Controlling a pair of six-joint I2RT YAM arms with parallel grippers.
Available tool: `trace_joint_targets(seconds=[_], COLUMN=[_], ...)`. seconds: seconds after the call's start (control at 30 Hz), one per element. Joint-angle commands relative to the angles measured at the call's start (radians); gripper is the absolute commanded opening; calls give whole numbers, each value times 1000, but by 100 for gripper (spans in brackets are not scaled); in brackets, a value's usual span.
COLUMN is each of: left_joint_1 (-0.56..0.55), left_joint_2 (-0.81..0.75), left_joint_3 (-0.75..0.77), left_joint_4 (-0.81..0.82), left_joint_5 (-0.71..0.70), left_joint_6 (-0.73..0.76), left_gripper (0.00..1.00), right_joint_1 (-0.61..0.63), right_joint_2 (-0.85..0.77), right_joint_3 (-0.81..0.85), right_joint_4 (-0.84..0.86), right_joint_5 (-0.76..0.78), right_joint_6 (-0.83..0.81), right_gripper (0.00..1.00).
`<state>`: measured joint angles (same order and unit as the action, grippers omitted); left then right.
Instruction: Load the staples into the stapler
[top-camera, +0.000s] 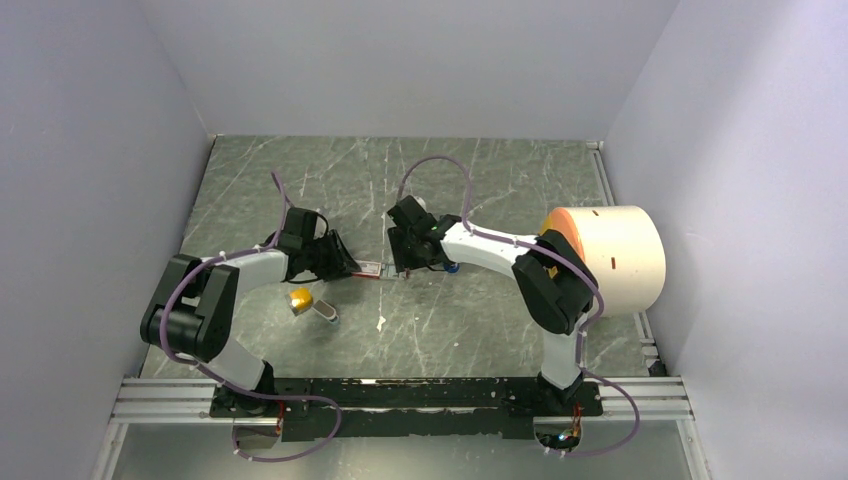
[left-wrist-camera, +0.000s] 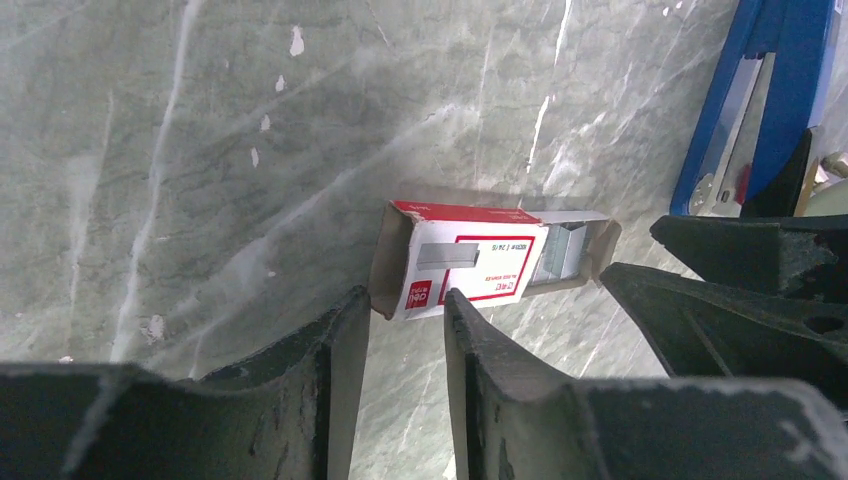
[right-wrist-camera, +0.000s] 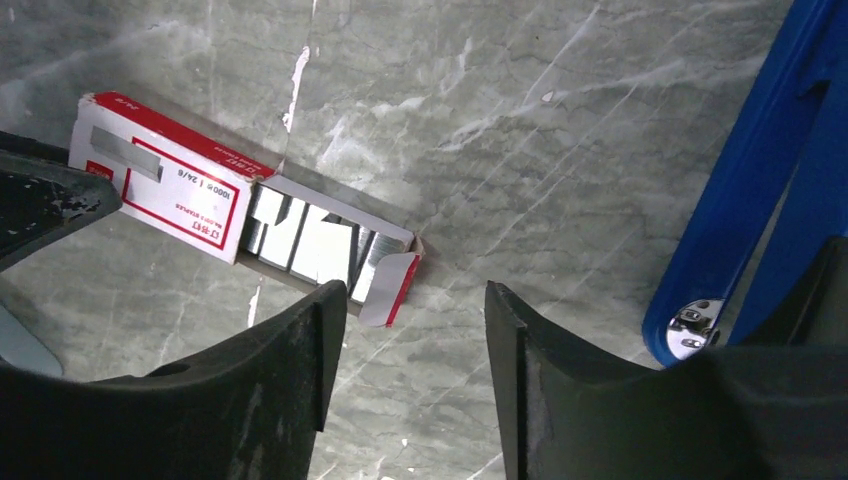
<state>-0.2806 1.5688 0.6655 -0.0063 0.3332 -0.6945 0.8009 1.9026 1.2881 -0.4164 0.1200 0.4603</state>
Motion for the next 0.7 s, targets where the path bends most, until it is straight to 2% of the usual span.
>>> trace_joint_targets(seconds=[0.0,0.1,0.2,0.3,0.4,0.57,0.67], left_joint_1=[-3,-3,-3,-2,-2,-1,-2], left_joint_2=[10,7,12,15,8,21,27], left_joint_3=[29,29,53,87,94,98,100], left_joint_4=[-15,-20,-40,-73,-77,-80,-83], left_joint_5=[-33,-35,-22,-13,-6,-6,-7], left_joint_6=[24,24,37,52,53,58,64], left_gripper=[38,37,36,36,41,45,47], right_joint_1=[7,7,8,8,7,7,7], right_joint_2=[19,16,22,27,26,31,24], right_joint_3=[31,31,48,52,56,69,66], right_joint_4=[-36,-45,-77,-97,-101,-72,-41], right_joint_5=[47,52,46,46,50,-8,-37], right_joint_6=[30,36,38,44,47,27,14], right_gripper=[55,49,38,36,37,53,54])
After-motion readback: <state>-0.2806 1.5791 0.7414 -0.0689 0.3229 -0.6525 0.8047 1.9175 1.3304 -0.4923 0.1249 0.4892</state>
